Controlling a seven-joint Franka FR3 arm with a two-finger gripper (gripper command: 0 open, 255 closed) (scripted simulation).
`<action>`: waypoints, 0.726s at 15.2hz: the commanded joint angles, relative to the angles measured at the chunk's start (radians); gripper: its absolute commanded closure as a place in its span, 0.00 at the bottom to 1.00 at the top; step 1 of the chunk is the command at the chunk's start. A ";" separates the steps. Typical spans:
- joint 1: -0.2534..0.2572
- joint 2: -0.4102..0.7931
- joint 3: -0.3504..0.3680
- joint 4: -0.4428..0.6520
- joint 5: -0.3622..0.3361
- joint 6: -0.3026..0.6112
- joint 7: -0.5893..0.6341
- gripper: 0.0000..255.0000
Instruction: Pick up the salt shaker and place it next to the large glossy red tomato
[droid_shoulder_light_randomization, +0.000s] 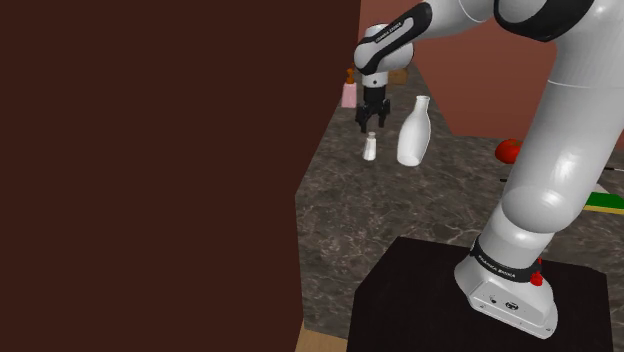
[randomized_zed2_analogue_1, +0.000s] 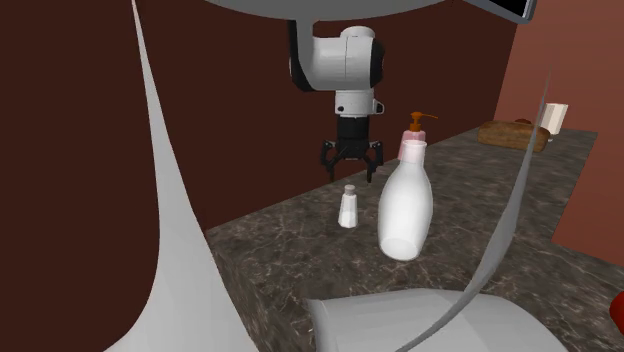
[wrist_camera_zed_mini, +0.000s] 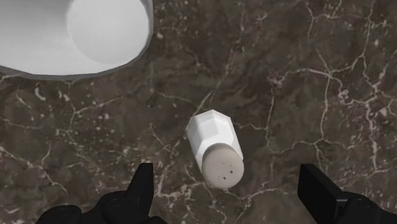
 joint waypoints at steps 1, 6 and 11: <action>-0.001 0.007 0.000 -0.021 0.003 0.029 -0.002 0.00; -0.001 0.014 0.000 -0.035 0.006 0.049 -0.004 0.00; -0.001 0.014 0.000 -0.035 0.006 0.049 -0.004 1.00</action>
